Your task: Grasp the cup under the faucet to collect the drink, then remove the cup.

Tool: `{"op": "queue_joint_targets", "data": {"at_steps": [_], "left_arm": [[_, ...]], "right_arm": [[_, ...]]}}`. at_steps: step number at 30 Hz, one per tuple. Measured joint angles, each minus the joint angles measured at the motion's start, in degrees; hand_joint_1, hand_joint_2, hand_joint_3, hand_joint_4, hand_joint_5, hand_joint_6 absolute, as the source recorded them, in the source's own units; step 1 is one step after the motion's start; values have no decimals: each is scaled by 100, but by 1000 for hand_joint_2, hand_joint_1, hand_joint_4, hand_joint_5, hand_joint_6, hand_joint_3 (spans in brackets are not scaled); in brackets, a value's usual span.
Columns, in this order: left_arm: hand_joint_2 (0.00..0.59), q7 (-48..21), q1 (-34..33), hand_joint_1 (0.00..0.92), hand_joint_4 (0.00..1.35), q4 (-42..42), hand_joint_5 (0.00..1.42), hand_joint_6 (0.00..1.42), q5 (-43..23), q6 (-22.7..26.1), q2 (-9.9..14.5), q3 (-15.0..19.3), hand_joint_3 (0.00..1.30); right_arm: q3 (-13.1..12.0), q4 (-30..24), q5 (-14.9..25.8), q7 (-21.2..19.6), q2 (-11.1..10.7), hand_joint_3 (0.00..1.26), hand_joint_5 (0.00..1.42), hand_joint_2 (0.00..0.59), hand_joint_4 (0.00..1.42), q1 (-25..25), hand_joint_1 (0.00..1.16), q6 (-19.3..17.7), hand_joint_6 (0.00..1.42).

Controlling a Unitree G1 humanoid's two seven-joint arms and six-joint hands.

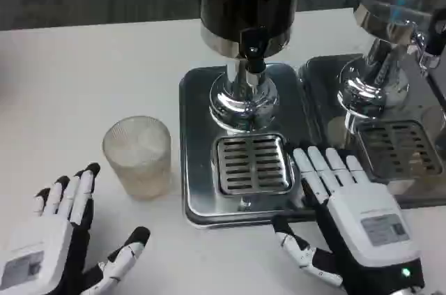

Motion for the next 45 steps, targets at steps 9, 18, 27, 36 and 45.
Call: {"op": "queue_joint_targets", "data": {"at_steps": [9,18,27,36,45], "left_arm": [[196,0,2,0,0,-1,0,0,-6,4,-33,1,0],[180,66,-5,0,0,1,0,0,-98,-41,-33,8,0],[134,227,-301,0,0,241,0,0,-580,-467,43,307,0],[47,286,-1008,0,0,812,0,0,-1033,-941,140,599,0],[1,288,-2007,0,0,2613,0,0,-1802,-1636,25,679,0]], "right_arm": [[-4,20,48,73,42,14,0,414,0,-30,206,2,14],[-23,44,139,98,89,15,0,414,0,-62,213,47,28],[36,65,120,117,207,15,0,419,0,-137,202,232,32],[109,66,15,115,357,15,0,420,0,-136,193,368,47],[96,65,31,114,369,15,0,424,0,-138,210,413,62]]}}
